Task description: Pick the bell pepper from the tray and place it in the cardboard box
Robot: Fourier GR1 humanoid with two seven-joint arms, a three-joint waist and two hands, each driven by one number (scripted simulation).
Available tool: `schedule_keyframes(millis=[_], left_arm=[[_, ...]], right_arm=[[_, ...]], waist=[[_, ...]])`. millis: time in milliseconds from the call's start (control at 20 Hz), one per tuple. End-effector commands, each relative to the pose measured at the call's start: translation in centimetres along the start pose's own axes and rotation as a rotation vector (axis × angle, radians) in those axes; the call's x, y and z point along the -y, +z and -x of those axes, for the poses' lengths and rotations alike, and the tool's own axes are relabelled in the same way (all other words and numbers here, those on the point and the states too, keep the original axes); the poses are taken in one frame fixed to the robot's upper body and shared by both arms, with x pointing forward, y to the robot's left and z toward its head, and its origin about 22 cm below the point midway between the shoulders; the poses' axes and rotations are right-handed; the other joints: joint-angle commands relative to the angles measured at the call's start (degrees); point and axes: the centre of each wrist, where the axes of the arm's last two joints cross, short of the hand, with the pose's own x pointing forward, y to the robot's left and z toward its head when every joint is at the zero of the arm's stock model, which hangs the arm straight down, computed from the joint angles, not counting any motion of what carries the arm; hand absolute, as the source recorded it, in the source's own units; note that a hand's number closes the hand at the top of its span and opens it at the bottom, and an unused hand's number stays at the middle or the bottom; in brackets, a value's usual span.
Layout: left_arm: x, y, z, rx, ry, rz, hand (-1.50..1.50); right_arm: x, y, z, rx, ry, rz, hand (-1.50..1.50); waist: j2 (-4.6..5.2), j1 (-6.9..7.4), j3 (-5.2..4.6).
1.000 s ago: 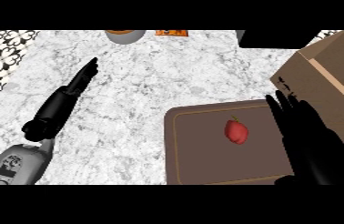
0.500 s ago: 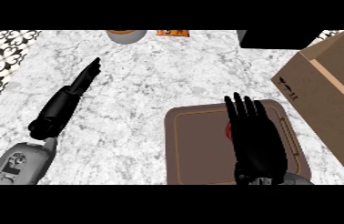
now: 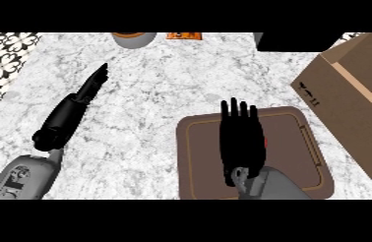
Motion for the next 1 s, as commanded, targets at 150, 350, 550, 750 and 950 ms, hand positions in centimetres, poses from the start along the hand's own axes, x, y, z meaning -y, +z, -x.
schedule_keyframes(millis=[150,350,550,750,950], left_arm=[[-0.5,-0.5,-0.1,-0.001,0.017,-0.005,0.00],[0.2,0.1,-0.9,-0.006,0.016,-0.004,0.00],[-2.9,-0.5,-0.5,0.002,0.013,-0.022,0.00],[-1.7,1.8,0.1,-0.003,0.013,-0.009,0.00],[-0.8,1.3,0.6,0.000,-0.011,-0.011,0.00]], right_arm=[[0.3,0.0,-3.1,-0.210,0.114,0.015,-1.50],[-0.2,-1.3,-2.7,-0.242,0.124,-0.013,-1.50],[-1.5,-2.4,-0.5,-0.251,0.150,-0.035,-1.50],[-1.9,-2.8,-2.1,-0.297,0.171,-0.028,-1.50],[-3.2,-2.7,-1.5,-0.278,0.138,-0.049,-1.50]], waist=[[-0.01,-0.79,0.06],[-0.11,-0.50,0.11],[0.02,-1.12,0.10],[-0.08,-0.33,0.10],[-0.01,-0.62,0.12]])
